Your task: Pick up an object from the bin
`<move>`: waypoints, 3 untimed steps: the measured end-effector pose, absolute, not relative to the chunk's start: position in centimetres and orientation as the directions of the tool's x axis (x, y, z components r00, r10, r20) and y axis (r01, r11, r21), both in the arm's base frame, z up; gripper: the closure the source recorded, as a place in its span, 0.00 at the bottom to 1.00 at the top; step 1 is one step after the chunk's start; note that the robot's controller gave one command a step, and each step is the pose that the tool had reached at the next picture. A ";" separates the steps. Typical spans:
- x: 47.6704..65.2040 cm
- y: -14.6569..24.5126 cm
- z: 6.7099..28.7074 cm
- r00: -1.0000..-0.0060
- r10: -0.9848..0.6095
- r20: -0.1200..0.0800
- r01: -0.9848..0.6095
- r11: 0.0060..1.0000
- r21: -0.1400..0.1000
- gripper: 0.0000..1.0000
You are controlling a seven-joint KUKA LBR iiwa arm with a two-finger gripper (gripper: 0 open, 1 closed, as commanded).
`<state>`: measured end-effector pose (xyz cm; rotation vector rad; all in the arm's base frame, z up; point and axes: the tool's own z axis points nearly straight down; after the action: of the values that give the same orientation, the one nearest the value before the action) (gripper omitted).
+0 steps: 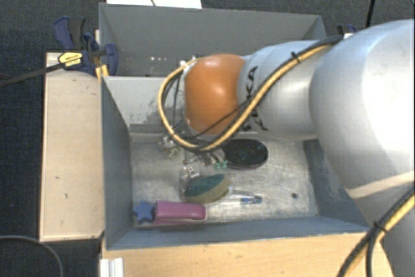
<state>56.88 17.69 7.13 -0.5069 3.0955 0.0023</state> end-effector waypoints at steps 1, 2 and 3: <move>49.3 13.9 13.2 -0.992 -0.123 -0.002 -0.123 0.992 0.000 0.00; 49.5 10.0 8.6 -0.995 0.101 0.001 0.101 0.995 -0.001 0.00; 49.5 10.1 8.7 -0.995 0.103 0.000 0.103 0.995 0.001 1.00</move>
Offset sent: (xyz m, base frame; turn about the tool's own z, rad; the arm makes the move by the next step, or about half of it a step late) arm -0.0766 -0.0378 0.0588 0.1994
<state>49.47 10.14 8.65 0.1615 3.1375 0.0012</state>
